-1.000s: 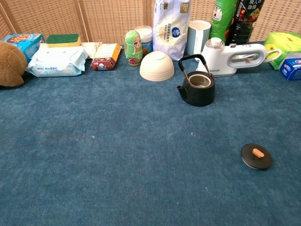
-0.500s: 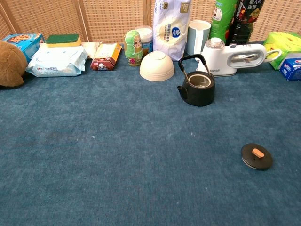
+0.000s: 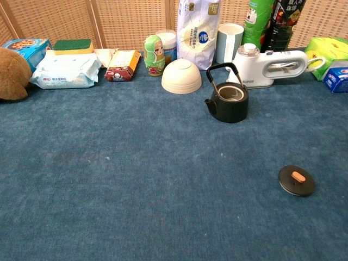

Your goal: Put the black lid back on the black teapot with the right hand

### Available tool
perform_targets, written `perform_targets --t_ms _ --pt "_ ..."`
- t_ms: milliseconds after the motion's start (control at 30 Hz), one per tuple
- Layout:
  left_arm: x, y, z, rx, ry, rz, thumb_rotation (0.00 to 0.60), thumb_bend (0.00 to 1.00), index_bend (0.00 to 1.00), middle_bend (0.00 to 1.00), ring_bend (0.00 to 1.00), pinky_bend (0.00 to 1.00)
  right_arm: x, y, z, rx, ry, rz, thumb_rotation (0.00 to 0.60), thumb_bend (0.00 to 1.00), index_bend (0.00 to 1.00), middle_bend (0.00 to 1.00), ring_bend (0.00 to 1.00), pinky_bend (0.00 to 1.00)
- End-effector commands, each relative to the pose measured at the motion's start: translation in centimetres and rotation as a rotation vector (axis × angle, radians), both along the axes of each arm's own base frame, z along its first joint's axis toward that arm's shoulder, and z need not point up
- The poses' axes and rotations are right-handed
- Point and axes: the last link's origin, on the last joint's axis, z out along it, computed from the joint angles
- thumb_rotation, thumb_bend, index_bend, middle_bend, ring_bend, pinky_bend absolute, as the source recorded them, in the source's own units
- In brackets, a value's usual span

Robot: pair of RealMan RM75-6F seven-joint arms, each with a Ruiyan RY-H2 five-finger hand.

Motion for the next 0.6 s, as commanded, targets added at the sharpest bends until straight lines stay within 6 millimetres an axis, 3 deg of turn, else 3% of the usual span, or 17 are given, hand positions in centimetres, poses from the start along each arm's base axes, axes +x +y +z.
perform_targets --t_ms 33,300,600 --pt "0.0 0.0 0.0 0.000 -0.003 0.003 0.600 0.13 0.00 0.00 0.00 0.04 1.3 -1.3 -1.2 0.068 0.005 0.034 0.600 0.13 0.09 0.00 0.00 0.00" --pt "-0.2 0.3 0.0 0.000 -0.002 0.015 0.600 0.13 0.00 0.00 0.00 0.04 1.9 -3.1 -3.5 0.191 -0.018 0.043 0.600 0.26 0.18 0.01 0.00 0.00" --pt "-0.1 0.4 -0.6 -0.023 0.008 0.022 0.600 0.13 0.00 0.00 0.00 0.04 2.4 -3.9 -5.7 0.282 -0.011 0.044 0.600 0.27 0.20 0.01 0.00 0.00"
